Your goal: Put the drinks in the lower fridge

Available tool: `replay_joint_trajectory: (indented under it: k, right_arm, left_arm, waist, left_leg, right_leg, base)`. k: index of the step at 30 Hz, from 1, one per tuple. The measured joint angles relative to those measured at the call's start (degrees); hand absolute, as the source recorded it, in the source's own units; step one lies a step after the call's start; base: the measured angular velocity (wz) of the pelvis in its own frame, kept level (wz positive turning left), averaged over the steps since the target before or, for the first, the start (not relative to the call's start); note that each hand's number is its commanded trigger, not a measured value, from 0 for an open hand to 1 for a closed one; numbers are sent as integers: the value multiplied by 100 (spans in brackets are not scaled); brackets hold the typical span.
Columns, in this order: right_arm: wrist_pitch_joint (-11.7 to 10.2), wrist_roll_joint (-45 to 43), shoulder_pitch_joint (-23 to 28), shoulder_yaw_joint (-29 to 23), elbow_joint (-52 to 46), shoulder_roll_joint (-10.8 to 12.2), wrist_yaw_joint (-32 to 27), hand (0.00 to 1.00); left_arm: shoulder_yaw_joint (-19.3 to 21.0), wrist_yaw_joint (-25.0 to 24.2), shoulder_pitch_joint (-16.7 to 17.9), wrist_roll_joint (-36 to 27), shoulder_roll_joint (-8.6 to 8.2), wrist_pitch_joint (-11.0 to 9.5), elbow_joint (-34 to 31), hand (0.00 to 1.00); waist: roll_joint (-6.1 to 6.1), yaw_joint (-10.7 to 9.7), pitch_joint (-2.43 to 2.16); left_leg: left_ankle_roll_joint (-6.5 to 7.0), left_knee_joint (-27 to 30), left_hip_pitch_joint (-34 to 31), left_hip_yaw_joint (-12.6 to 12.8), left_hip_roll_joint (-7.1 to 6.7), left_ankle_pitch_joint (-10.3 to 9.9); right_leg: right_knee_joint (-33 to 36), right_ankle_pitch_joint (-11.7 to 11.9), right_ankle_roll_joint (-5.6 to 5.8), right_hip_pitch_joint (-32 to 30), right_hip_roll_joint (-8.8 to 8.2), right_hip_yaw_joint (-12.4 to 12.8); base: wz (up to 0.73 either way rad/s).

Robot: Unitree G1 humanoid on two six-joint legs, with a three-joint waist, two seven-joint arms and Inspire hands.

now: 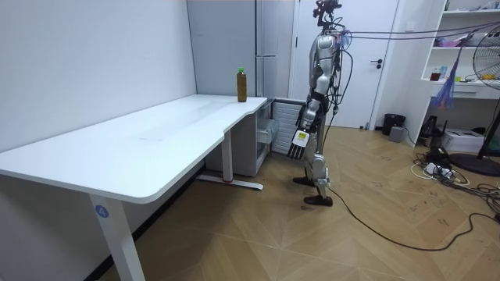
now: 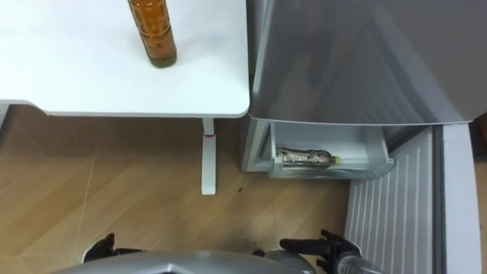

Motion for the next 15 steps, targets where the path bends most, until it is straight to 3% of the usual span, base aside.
replay_joint_trajectory:
  k: [11,15]
  right_arm:
    - [5,18,38,5,-81,11,-110,0]
    - [0,9,29,-13,-41,12,-111,0]
  left_arm:
    - [2,186,-2,-39,3,10,-62,0]
    - [29,416,3,-488,10,8,-48,0]
  waist:
    - [32,-46,-3]
    - [17,-40,-25]
  left_leg:
    - [-26,31,-36,-60,31,-44]
    - [-23,79,-44,-73,29,-42]
  right_leg:
    - [10,-68,-26,-6,33,7]
    - [0,-76,-16,-1,28,2]
  base:
    - [1]
    - [3]
